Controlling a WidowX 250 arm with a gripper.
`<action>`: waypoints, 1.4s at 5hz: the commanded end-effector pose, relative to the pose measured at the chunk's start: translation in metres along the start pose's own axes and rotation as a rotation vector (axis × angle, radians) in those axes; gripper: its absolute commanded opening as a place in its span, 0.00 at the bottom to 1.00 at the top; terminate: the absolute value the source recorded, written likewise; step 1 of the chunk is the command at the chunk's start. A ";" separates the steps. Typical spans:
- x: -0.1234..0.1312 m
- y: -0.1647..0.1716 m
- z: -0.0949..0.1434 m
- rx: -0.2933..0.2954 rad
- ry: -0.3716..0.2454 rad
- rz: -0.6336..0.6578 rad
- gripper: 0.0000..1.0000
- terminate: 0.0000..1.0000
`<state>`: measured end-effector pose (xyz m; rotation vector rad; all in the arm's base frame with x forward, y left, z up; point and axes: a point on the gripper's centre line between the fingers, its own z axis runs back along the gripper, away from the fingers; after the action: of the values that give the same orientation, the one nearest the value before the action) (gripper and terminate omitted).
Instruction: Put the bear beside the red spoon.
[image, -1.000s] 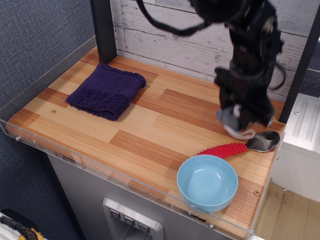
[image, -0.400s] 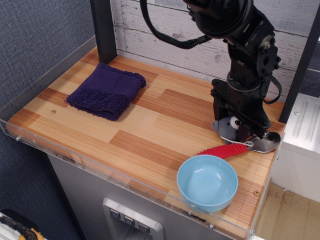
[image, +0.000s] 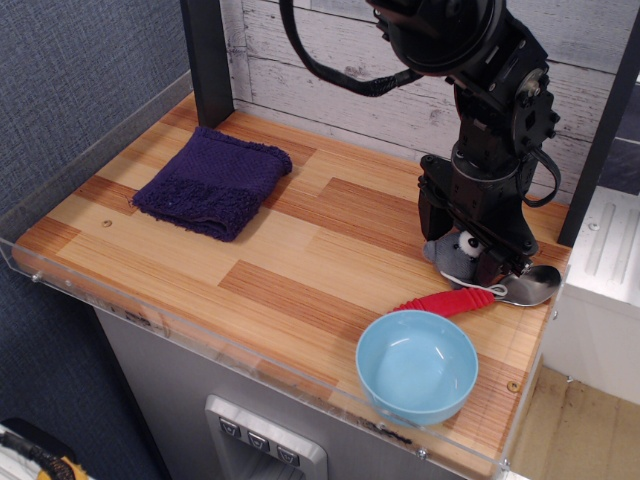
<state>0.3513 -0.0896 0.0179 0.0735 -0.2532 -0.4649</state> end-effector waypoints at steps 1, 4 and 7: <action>0.009 0.003 0.041 0.021 -0.092 0.011 1.00 0.00; 0.013 0.005 0.101 0.088 -0.210 0.029 1.00 0.00; 0.007 0.006 0.121 0.193 -0.251 0.004 1.00 0.00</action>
<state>0.3384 -0.0871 0.1207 0.2092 -0.4931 -0.4450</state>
